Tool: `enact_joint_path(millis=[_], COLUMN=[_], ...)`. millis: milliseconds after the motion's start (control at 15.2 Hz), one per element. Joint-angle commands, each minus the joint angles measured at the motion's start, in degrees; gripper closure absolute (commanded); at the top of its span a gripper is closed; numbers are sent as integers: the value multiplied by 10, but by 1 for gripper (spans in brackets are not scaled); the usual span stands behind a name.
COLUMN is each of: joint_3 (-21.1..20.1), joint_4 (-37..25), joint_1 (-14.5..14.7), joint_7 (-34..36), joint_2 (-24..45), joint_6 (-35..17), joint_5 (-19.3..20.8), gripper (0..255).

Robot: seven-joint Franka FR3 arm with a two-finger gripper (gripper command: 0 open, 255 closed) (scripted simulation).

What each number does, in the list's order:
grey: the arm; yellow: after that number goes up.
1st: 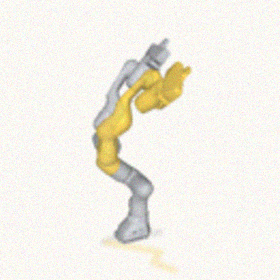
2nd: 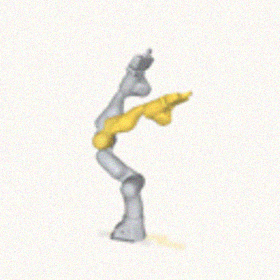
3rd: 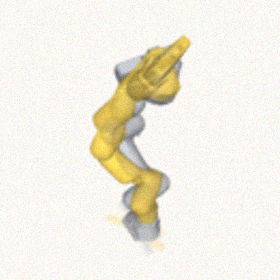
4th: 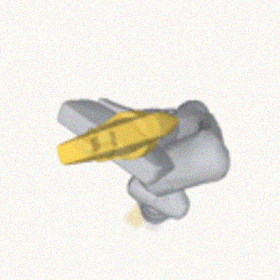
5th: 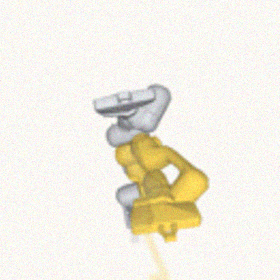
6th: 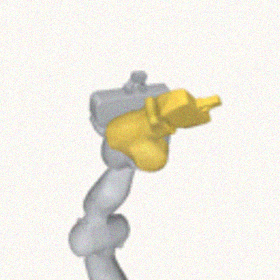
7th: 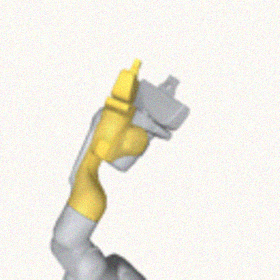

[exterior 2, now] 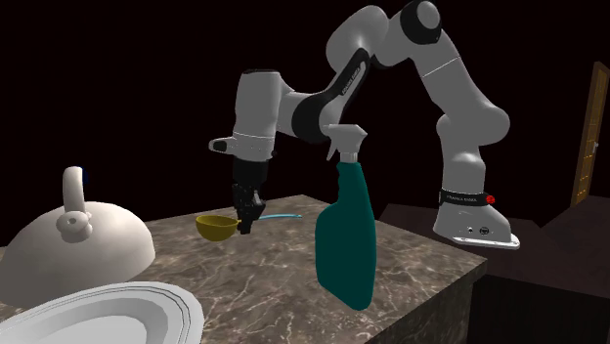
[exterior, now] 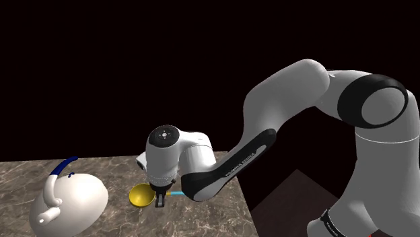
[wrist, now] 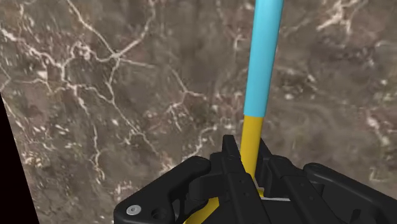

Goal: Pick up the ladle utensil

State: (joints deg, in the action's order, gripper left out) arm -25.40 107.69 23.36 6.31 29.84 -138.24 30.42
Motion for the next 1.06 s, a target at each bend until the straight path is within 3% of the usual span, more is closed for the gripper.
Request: enact_joint_path(millis=[0,990], joint_3=[-4,-34], joint_4=[1,-16], joint_1=[-3,-23], joint_7=[-4,-46], joint_2=[-8,-69], joint_6=[7,76], joint_5=[-6,-58], gripper=[255,255])
